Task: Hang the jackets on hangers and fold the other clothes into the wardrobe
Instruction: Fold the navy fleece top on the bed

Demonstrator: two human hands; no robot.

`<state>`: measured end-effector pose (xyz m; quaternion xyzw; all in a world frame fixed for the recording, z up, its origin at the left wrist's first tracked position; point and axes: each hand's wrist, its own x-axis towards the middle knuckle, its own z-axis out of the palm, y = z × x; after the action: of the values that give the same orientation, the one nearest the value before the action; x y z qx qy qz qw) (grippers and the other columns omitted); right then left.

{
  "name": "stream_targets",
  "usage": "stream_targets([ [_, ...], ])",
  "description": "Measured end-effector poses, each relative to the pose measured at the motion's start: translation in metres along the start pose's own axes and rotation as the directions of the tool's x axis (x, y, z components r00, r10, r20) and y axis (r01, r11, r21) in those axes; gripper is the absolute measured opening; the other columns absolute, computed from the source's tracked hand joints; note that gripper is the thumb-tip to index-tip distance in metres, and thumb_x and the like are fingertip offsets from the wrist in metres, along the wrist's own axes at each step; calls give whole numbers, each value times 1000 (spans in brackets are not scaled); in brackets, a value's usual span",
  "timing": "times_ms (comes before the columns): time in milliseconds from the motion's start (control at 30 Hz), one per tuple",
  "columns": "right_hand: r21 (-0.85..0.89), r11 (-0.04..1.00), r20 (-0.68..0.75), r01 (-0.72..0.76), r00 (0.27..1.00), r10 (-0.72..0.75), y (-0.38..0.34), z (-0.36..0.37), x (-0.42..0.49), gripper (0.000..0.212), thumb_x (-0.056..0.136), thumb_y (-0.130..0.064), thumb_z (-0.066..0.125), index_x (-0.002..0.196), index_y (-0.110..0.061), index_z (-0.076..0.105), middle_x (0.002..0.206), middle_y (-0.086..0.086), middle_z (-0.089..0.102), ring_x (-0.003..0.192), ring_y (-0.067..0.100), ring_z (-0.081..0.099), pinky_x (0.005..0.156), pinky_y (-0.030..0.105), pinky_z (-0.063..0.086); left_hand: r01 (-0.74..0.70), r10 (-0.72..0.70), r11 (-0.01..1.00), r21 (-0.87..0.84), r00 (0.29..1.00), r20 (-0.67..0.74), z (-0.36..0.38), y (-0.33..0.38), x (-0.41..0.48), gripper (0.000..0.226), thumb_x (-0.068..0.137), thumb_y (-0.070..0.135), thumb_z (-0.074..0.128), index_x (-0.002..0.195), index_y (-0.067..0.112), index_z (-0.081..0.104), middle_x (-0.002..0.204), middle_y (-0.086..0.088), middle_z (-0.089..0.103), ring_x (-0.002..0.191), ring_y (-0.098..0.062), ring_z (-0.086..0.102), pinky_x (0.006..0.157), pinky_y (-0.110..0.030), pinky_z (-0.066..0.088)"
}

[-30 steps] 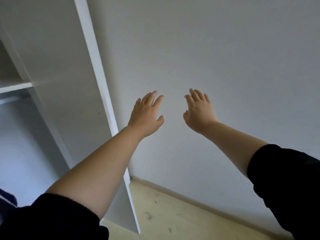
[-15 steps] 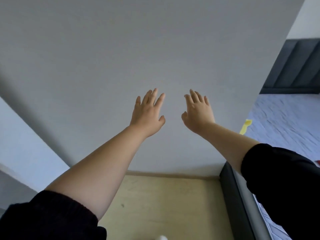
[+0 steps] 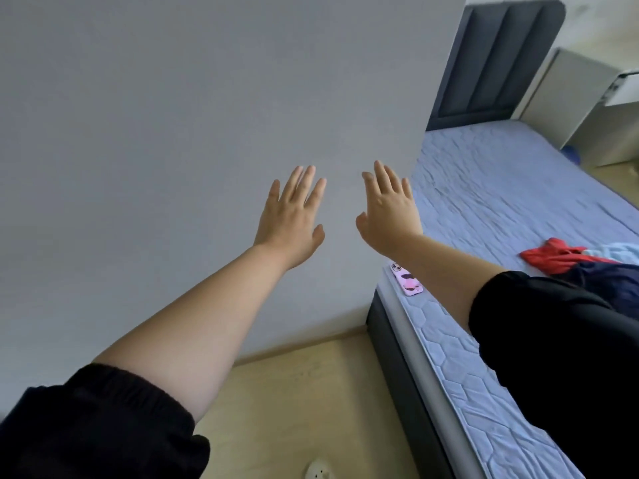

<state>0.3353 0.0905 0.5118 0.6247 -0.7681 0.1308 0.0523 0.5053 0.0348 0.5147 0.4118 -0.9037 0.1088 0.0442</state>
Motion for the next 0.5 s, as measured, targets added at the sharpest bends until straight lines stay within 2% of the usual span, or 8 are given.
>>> stream_targets([
  [200,-43,998,81,-40,996,44,86,32,21,69,89,-15,48,150,-8,15,160,13,2,148,28,-1,120,45,4,-56,58,998,-40,996,60,50,62,72,77,96,43,38,153,14,-5,160,-7,-14,147,-24,-14,118,-46,1],
  [333,-42,999,91,-12,996,16,135,62,44,72,90,-14,47,152,-9,10,161,12,-2,148,27,-3,120,44,2,-58,58,998,-24,998,33,91,101,110,77,96,41,39,153,14,-6,159,-8,-16,147,-25,-15,117,-47,1],
  [500,2,1000,107,19,994,-19,198,130,55,77,85,-7,50,152,-8,11,161,11,1,148,26,1,120,42,2,62,-65,997,-52,996,-59,166,152,138,83,89,35,52,153,11,6,161,-11,-5,148,-29,-4,116,-51,10],
])
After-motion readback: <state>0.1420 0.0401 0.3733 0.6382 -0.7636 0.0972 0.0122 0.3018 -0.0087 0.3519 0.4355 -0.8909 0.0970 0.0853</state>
